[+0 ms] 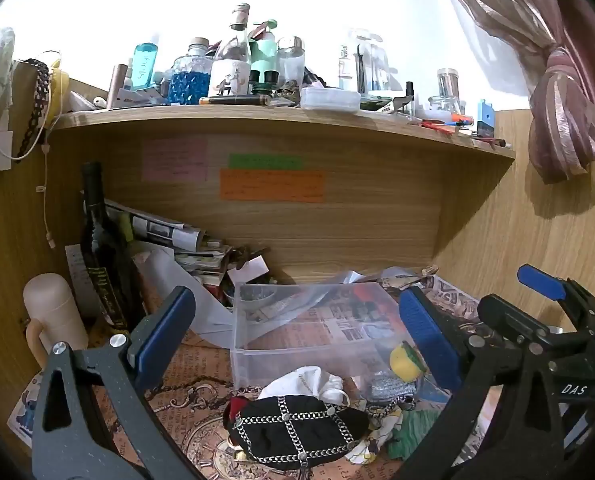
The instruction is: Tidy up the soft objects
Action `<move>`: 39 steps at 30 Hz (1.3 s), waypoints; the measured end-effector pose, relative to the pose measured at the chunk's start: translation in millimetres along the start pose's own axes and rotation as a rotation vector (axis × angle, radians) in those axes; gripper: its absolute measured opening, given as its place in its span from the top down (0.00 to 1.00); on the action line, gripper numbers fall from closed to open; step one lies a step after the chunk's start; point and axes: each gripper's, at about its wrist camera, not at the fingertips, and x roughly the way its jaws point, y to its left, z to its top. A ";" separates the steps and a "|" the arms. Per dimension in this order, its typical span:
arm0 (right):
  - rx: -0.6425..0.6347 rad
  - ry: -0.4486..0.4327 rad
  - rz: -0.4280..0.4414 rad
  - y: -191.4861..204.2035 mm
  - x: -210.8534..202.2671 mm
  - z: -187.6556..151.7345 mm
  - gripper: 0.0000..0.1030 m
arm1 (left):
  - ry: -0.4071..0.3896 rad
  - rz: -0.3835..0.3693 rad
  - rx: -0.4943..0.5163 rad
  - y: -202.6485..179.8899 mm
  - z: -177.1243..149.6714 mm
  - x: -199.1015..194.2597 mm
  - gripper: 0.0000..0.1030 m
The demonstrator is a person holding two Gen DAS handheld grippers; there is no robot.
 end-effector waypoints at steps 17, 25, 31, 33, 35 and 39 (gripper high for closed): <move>0.012 0.011 0.001 -2.2 1.2 -1.0 0.00 | -0.005 -0.015 0.007 0.5 -0.4 1.4 0.00; 0.018 0.012 0.005 -1.7 1.6 0.6 0.00 | -0.006 -0.017 0.009 -0.4 -0.7 2.0 0.00; 0.022 0.013 0.008 -4.9 4.2 -3.1 0.00 | -0.005 -0.018 0.011 -1.8 -1.5 2.7 0.00; 0.023 0.013 0.006 -5.4 3.4 -2.8 0.00 | -0.005 -0.019 0.012 -2.6 -1.7 2.8 0.00; 0.022 0.012 0.006 -4.0 2.1 -2.0 0.00 | -0.005 -0.018 0.012 -2.8 -1.5 2.7 0.00; 0.021 0.010 0.006 0.8 -1.2 0.2 0.00 | -0.005 -0.017 0.011 -3.2 -1.7 2.8 0.00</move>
